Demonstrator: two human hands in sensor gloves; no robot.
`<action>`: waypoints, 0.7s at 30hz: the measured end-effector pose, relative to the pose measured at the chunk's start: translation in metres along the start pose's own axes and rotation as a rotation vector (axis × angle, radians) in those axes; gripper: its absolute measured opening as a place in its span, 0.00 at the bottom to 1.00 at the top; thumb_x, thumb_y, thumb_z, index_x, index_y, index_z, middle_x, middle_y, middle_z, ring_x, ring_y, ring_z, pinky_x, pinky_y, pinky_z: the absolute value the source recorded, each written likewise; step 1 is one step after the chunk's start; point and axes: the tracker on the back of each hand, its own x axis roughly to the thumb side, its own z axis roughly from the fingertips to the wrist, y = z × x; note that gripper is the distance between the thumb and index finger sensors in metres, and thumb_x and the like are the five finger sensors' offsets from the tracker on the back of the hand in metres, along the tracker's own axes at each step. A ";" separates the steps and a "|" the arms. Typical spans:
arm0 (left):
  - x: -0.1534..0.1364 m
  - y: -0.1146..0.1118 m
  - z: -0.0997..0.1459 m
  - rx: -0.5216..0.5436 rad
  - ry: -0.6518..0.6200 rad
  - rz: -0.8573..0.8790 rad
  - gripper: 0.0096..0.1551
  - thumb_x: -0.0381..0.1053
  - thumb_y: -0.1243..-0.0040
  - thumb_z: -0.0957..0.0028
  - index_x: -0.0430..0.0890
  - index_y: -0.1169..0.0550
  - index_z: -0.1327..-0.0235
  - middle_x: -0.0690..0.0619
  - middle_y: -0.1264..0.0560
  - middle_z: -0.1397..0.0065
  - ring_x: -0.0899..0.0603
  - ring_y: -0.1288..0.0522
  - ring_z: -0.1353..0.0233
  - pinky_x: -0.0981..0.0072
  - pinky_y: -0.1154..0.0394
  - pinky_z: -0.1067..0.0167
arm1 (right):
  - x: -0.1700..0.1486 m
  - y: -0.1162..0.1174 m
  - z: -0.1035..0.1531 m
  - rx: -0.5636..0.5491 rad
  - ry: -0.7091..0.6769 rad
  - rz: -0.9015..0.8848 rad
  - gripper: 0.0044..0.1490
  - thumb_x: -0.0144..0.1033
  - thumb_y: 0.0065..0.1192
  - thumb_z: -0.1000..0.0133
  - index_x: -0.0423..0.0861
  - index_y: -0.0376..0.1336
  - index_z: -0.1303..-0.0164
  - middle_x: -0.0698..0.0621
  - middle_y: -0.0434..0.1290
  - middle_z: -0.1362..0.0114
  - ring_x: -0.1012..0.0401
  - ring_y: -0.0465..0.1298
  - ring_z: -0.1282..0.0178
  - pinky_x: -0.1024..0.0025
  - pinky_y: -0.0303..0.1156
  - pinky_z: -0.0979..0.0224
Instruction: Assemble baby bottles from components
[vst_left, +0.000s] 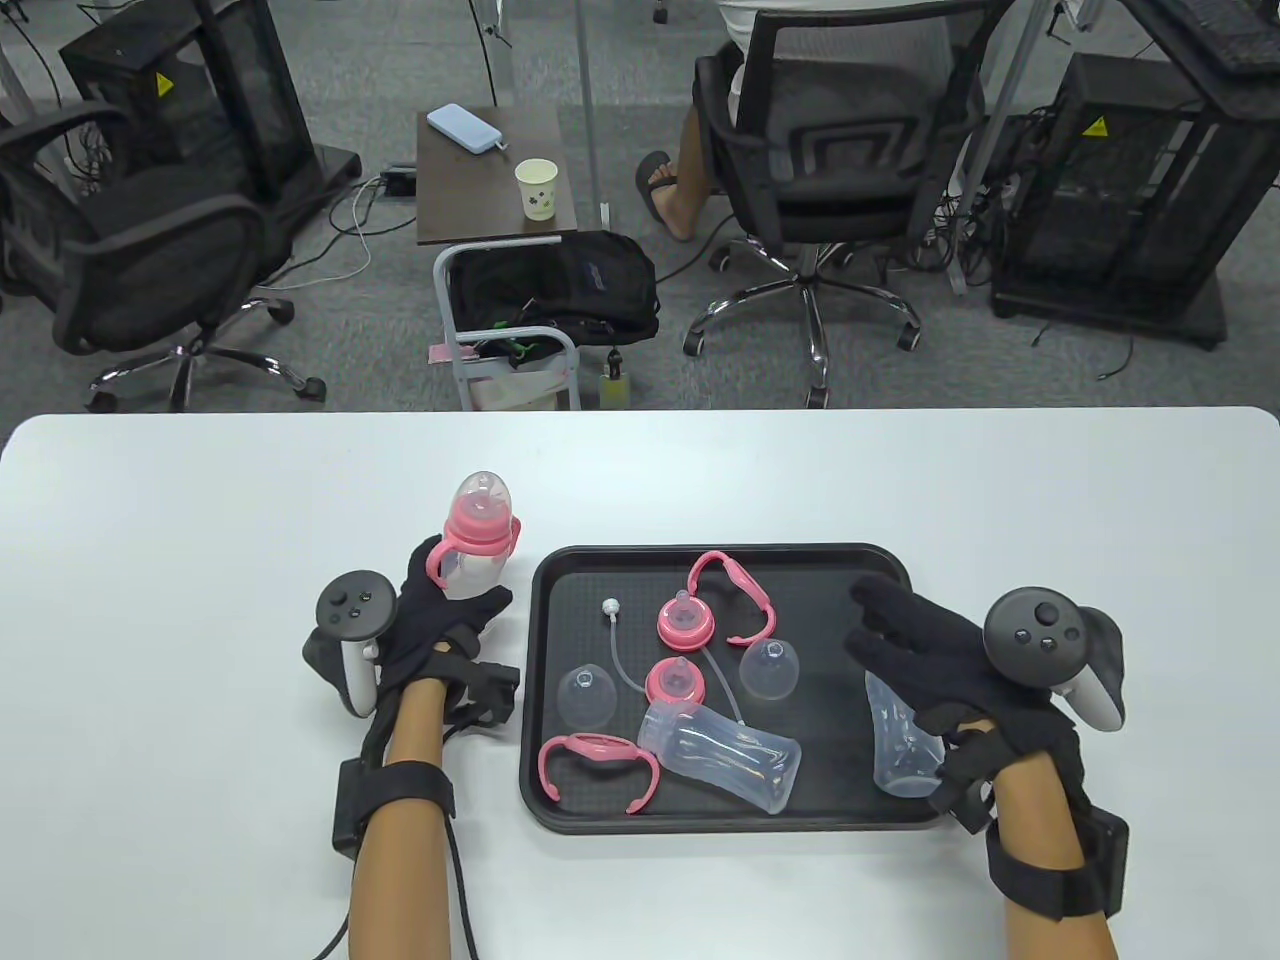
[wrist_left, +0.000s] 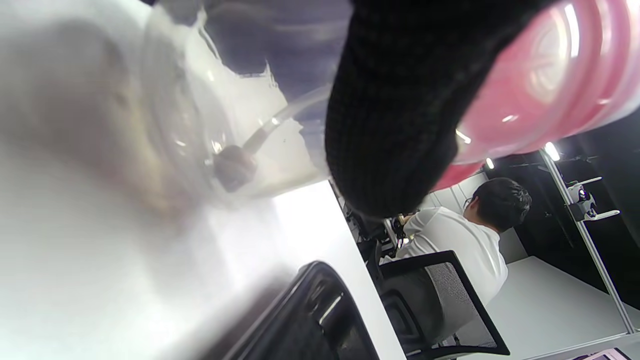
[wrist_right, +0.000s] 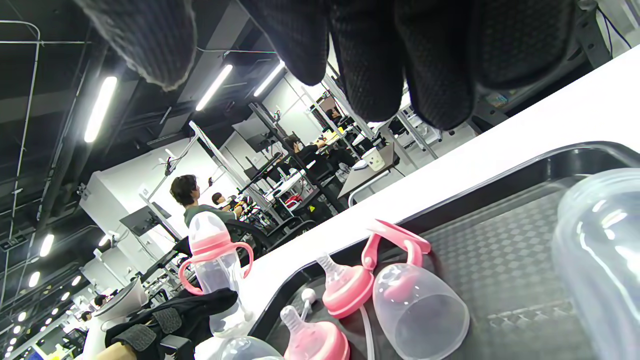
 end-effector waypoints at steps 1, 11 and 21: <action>-0.004 0.000 0.000 -0.002 -0.007 0.021 0.59 0.62 0.15 0.61 0.64 0.39 0.19 0.55 0.33 0.16 0.41 0.35 0.16 0.42 0.43 0.24 | -0.001 0.000 0.000 -0.001 0.002 0.001 0.50 0.63 0.56 0.37 0.40 0.54 0.15 0.28 0.66 0.21 0.30 0.71 0.29 0.30 0.65 0.33; -0.015 0.004 0.007 0.045 0.084 0.062 0.59 0.60 0.12 0.66 0.62 0.35 0.22 0.53 0.33 0.17 0.39 0.36 0.16 0.44 0.51 0.22 | -0.001 -0.001 0.002 0.006 0.015 -0.002 0.50 0.63 0.56 0.36 0.40 0.55 0.15 0.28 0.66 0.21 0.30 0.71 0.29 0.29 0.65 0.33; -0.020 0.008 0.011 -0.006 0.168 0.011 0.58 0.59 0.13 0.63 0.58 0.34 0.18 0.53 0.41 0.12 0.41 0.47 0.12 0.46 0.62 0.20 | 0.000 0.004 0.001 0.030 0.014 0.004 0.50 0.63 0.55 0.36 0.39 0.55 0.15 0.28 0.67 0.22 0.30 0.71 0.30 0.29 0.65 0.33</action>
